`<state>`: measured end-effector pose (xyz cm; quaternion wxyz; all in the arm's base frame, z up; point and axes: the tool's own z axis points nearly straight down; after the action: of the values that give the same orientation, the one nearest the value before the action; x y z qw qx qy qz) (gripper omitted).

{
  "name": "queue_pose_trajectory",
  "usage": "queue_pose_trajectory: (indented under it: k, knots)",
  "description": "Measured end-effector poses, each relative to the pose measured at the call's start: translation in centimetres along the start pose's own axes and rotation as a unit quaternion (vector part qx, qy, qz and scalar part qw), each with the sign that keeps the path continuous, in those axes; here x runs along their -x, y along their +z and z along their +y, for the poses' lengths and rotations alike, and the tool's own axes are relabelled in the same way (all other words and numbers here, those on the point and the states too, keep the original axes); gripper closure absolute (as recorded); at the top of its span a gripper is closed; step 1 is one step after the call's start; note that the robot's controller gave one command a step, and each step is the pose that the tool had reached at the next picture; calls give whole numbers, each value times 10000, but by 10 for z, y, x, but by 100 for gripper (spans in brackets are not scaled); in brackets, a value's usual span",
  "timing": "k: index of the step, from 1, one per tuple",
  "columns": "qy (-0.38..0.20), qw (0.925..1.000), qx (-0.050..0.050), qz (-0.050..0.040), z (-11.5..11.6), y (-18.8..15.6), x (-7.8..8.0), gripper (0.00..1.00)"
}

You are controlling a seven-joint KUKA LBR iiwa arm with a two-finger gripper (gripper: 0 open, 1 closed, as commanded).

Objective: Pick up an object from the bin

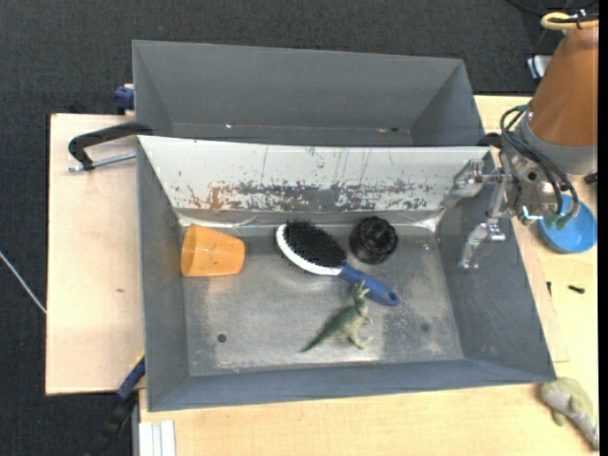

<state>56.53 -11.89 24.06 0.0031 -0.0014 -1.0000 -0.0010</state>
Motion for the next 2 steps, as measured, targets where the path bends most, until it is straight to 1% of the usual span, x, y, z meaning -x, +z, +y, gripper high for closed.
queue_pose_trajectory:
  k: [1,2]
  knots:
    - [-1020,9948,-5,-26,10,23,7,0]
    - [-2767,9609,0,-5,5,148,-16,0]
